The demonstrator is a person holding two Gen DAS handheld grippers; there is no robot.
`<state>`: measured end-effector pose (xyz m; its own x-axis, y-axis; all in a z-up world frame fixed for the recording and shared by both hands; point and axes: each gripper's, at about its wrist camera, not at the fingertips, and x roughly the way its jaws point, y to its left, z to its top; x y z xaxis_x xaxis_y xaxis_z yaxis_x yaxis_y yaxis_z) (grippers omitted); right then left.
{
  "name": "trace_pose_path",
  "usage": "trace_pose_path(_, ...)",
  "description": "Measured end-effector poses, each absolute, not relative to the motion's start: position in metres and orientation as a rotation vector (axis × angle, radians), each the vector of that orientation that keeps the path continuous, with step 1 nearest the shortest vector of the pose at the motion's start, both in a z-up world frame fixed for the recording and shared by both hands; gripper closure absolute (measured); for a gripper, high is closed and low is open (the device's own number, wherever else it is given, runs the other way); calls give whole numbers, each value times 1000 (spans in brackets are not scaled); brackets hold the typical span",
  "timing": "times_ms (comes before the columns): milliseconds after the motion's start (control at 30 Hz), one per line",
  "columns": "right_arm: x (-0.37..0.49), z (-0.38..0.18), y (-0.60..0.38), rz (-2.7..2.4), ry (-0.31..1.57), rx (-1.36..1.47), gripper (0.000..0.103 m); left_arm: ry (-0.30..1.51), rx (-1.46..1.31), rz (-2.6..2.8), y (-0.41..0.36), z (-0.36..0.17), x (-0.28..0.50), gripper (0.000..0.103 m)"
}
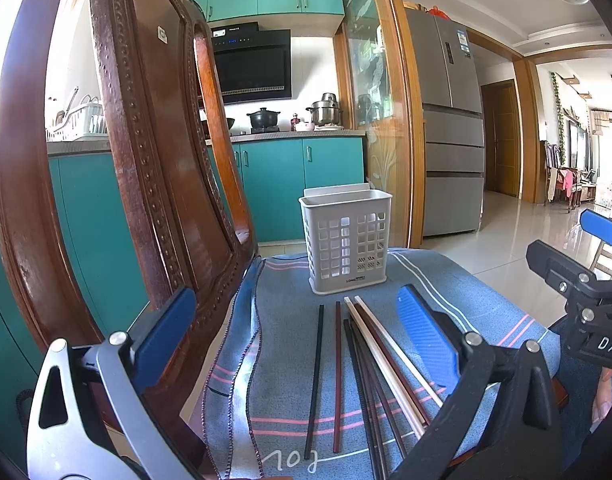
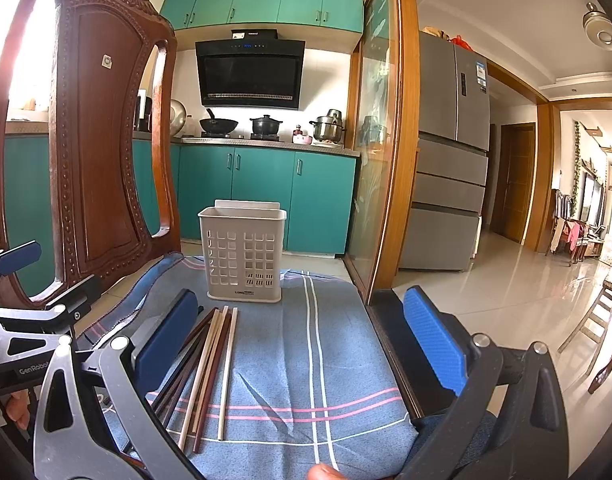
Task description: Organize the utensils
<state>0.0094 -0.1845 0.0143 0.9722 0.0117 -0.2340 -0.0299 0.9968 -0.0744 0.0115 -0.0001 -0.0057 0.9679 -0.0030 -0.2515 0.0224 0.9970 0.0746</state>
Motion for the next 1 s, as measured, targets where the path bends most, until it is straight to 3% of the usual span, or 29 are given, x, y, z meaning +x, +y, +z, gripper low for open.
trace_pose_path(1000,10,14,-183,19,238,-80,3,257,77,-20,-4,-8,10,3)
